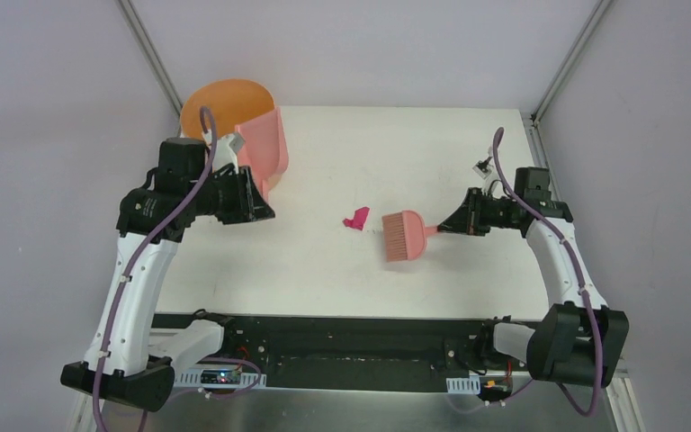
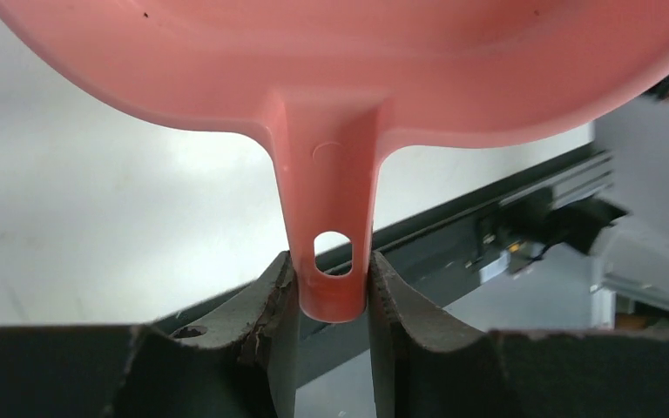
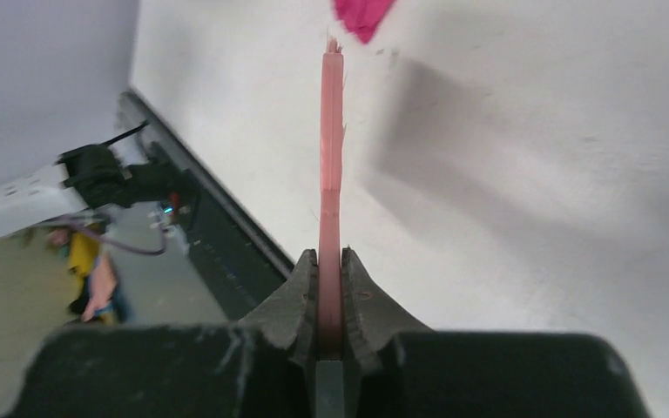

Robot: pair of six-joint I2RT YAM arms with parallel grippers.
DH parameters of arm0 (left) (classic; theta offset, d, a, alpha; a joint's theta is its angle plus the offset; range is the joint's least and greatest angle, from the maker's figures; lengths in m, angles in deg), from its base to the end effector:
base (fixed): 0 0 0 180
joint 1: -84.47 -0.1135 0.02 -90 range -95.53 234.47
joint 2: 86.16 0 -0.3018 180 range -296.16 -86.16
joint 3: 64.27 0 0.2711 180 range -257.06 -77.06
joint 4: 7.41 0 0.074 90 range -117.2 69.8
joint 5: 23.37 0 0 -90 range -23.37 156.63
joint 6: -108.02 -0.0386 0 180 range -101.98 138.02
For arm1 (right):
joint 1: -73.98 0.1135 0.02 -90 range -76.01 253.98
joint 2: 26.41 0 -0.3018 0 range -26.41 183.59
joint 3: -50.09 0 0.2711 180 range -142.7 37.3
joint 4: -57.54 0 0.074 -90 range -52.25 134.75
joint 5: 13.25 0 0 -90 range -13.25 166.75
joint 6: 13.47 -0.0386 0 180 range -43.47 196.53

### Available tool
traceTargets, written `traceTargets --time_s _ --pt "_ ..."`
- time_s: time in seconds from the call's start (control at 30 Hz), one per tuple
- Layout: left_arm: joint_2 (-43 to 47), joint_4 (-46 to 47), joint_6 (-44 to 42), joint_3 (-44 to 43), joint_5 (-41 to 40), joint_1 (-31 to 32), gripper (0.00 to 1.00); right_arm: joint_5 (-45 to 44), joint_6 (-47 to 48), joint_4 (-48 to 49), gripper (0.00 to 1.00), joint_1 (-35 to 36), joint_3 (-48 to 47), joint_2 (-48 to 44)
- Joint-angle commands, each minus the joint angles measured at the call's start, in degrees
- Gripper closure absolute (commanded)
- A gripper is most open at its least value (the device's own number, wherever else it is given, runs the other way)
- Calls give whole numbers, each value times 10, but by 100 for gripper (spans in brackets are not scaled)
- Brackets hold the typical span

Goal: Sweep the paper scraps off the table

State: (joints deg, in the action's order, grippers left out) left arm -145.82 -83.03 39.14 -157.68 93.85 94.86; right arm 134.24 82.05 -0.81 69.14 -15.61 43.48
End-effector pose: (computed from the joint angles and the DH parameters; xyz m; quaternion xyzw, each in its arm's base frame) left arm 0.1676 -0.0487 0.4523 0.0126 0.8925 -0.3144 0.3231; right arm 0.2322 0.0130 0.2930 -0.1192 0.8510 0.4465 0.2494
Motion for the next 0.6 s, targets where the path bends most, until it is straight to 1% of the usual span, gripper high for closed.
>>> traceTargets --time_s 0.0,0.07,0.13,0.27,0.37,0.43,0.5,0.57 --pt "43 -120 -86 38 -104 29 100 -161 -27 68 100 -3 -17 -47" --pt "47 -139 -107 65 -122 38 100 -207 -23 66 100 -2 -40 -47" --pt "38 -159 -121 77 -142 52 100 -227 -16 58 100 1 -66 -39" --pt "3 -183 -121 94 -173 110 100 -257 -2 40 100 18 -121 -10" --pt "-17 -173 -104 101 -207 164 100 -302 10 34 100 45 -161 13" --pt "-42 -173 -99 96 -220 197 100 -341 22 23 100 84 -200 38" --pt "-84 -182 -98 82 -241 231 100 -407 46 -1 100 136 -244 74" --pt "-125 -196 -98 65 -261 264 100 -451 57 -16 100 173 -282 106"
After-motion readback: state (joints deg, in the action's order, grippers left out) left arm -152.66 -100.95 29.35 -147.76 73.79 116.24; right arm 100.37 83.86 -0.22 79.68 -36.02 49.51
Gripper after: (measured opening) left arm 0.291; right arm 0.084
